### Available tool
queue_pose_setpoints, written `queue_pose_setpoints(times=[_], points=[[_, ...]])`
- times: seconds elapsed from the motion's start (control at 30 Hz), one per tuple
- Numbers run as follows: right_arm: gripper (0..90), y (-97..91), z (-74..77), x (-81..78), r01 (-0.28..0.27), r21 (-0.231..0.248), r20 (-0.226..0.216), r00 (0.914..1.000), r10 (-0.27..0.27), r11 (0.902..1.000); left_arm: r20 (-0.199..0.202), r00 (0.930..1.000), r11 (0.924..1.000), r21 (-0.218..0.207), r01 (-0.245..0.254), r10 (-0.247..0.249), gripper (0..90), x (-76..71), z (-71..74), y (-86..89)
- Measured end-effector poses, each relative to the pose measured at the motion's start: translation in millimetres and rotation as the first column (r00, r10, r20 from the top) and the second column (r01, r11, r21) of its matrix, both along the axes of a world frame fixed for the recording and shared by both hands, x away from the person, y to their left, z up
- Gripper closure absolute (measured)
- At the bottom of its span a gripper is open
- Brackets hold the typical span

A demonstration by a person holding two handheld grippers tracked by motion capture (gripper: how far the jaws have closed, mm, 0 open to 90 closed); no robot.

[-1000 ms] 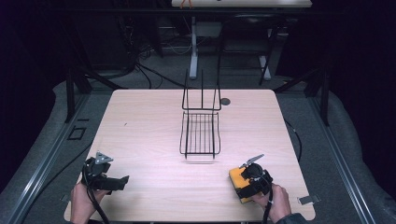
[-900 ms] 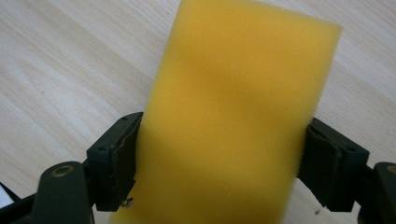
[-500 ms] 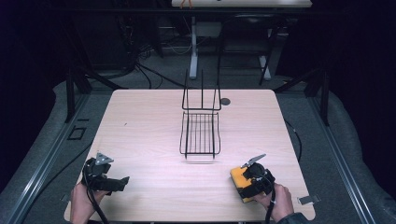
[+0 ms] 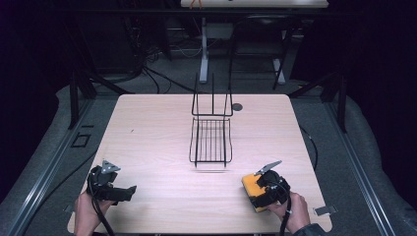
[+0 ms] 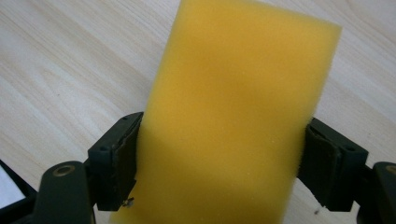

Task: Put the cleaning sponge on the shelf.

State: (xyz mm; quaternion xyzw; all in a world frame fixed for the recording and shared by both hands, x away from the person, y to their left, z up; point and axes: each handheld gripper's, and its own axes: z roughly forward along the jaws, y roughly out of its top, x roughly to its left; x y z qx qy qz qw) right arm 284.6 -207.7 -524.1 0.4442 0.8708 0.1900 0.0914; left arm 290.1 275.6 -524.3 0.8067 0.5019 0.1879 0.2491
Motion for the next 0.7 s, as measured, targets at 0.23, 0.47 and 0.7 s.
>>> queue_pose_setpoints(times=[0.23,0.47,0.7], points=[[21.9,0.3,2.7,3.7,-0.005,0.005,0.013,0.9999,0.005,1.0000,0.001,1.0000,1.0000,0.003,-0.008,0.008,0.3,1.7,-0.2,1.2],[22.1,-4.0,9.5,4.6,0.002,0.021,0.044,0.9990,-0.003,0.9998,-0.009,0.9991,0.9974,0.058,0.042,-0.041,0.3,8.2,-1.3,-7.7],[22.1,-4.6,16.1,7.8,0.006,0.024,0.067,0.9977,-0.008,0.9997,0.012,0.9975,0.9945,0.080,0.068,-0.069,0.4,9.9,0.6,-20.2]])
